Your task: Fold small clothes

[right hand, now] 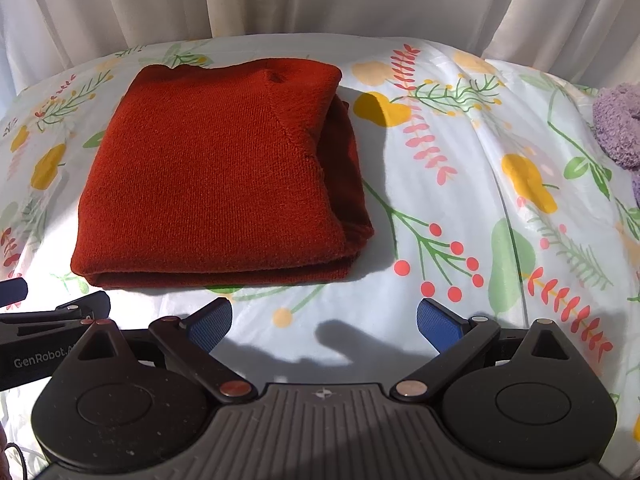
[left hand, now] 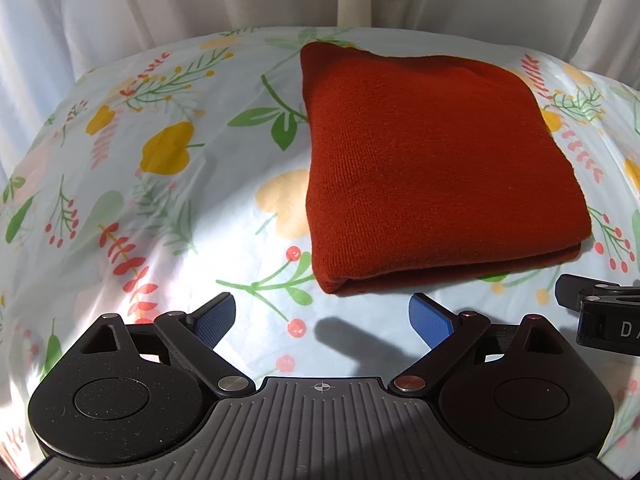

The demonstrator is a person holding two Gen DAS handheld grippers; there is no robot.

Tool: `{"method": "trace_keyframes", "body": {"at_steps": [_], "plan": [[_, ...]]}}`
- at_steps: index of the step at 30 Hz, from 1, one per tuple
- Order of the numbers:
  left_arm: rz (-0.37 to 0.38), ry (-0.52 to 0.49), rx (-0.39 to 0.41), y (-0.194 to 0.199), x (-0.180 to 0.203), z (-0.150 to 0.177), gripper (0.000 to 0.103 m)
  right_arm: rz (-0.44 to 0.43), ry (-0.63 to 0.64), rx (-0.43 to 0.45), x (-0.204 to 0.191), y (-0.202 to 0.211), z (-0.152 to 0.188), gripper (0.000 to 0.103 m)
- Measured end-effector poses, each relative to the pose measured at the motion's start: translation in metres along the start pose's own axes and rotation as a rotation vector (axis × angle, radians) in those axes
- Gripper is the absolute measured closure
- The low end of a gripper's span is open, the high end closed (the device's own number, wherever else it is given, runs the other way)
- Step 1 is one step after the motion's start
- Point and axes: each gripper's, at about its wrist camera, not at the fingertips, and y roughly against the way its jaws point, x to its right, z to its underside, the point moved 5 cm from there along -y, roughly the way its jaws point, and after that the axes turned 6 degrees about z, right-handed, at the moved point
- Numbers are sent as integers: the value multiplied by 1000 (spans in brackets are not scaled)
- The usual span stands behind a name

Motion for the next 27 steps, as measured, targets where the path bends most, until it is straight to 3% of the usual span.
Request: {"method": "trace_keyframes", "body": {"at_steps": [27], "plan": [[5, -34, 0, 2, 6, 1, 5, 13, -1, 5, 3, 2, -1, 4]]}}
